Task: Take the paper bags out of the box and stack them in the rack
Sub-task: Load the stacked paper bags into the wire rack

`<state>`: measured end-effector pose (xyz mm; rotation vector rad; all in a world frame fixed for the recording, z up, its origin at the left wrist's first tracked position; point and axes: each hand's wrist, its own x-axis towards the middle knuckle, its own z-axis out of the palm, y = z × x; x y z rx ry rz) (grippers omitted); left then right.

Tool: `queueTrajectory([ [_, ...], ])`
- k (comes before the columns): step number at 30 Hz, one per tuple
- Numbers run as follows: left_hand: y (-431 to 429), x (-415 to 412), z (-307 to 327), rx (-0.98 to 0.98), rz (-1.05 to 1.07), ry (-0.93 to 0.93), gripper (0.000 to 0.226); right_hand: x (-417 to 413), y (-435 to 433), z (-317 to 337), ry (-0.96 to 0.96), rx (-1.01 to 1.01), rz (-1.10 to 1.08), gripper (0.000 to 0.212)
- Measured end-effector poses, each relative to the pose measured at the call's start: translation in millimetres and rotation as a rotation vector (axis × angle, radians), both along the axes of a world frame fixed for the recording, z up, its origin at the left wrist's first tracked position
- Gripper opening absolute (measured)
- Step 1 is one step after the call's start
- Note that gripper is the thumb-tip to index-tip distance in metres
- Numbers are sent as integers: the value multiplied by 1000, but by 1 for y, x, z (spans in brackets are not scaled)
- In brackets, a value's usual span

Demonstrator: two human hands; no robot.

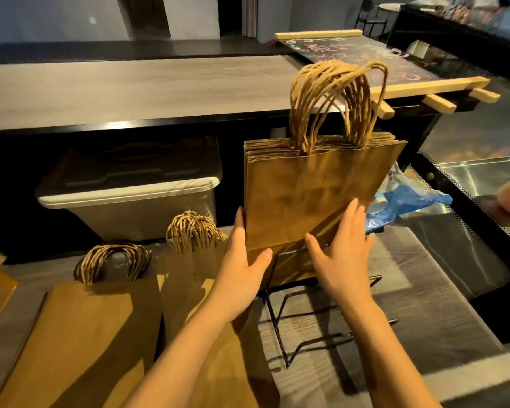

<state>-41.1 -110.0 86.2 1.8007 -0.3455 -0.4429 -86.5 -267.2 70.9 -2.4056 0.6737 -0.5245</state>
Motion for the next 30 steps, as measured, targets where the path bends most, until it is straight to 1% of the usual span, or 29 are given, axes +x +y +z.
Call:
queueTrajectory([
  [2, 6, -4, 0, 13, -15, 6, 74, -5, 16, 3, -13, -23, 71, 92],
  [5, 24, -10, -2, 20, 19, 40, 72, -9, 42, 7, -16, -30, 199, 91],
  [11, 85, -21, -17, 54, 176, 24, 68, -12, 99, 5, 27, -100, 427, 86],
  [17, 159, -33, -38, 121, 379, 57, 62, -12, 152, 0, 92, -96, 620, 81],
  [19, 193, -39, -48, 152, 463, 94, 61, -11, 177, -1, 140, -52, 711, 81],
  [24, 258, -53, -66, 192, 626, 248, 60, -12, 233, -14, 295, 202, 839, 81],
  [28, 287, -60, -77, 293, 663, 348, 62, -15, 266, -37, 485, 380, 827, 85],
  [30, 298, -61, -81, 309, 662, 370, 63, -17, 278, -47, 546, 481, 782, 81],
])
